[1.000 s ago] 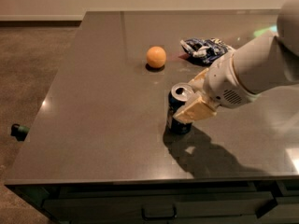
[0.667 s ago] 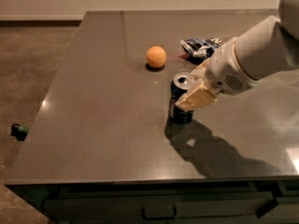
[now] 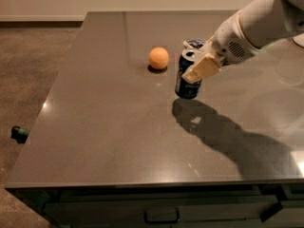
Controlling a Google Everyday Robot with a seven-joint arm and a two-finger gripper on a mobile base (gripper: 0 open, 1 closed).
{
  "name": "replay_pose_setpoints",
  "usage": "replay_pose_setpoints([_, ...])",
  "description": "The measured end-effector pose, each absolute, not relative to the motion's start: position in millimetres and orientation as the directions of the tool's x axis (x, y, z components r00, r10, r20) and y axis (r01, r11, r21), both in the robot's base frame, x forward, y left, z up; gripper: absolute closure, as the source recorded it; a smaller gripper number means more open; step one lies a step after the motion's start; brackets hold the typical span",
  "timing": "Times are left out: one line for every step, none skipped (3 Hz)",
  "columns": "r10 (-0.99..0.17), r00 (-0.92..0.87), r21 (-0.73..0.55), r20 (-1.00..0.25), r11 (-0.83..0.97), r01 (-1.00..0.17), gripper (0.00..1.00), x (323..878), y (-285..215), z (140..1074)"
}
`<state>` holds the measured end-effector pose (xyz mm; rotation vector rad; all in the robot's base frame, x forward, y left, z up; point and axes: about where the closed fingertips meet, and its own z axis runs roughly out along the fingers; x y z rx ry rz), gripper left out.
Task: Move pepsi can near orange
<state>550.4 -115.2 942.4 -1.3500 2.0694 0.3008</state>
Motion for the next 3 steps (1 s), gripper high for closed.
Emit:
replay_pose_setpoints([-0.736, -0.264, -0.162, -0.624, 0.452, -0.877, 1.00, 585, -113, 950])
replay_pose_setpoints([-0.737, -0.254, -0.171, -0.626, 0.447, -0.878, 1.00, 612, -103, 950])
replay_pose_setpoints([-0.751, -0.250, -0.177, -0.612, 0.437, -0.882, 1.00, 628, -95, 940])
